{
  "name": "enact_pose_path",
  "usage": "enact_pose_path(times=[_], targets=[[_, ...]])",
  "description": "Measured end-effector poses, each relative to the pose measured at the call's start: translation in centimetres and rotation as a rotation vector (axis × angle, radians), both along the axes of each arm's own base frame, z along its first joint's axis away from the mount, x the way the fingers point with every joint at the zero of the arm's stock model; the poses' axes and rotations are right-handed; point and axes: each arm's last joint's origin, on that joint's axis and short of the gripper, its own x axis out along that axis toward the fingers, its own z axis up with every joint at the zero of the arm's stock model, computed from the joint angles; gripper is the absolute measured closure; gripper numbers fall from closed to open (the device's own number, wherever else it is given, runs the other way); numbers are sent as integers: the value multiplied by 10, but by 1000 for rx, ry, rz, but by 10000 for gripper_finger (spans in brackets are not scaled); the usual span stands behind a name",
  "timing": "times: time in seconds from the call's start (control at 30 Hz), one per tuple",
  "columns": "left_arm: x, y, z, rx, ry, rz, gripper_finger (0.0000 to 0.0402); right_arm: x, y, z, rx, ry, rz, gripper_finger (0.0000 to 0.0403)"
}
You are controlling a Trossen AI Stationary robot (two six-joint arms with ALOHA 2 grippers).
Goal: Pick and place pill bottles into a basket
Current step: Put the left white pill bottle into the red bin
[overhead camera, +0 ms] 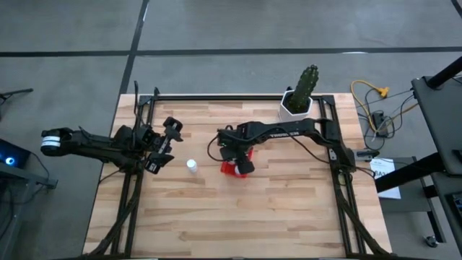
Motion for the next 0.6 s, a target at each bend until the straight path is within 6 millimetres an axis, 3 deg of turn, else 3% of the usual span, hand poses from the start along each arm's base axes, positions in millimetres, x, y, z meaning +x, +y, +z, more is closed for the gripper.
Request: enact_pose_path(times=[0.27,0.6], targets=[[0,0,0,0,0,-1,146,-7,0,21,-10,-37,-11,256],[0,0,0,-1,1,-2,146,-7,-3,20,-62,-30,-29,256]])
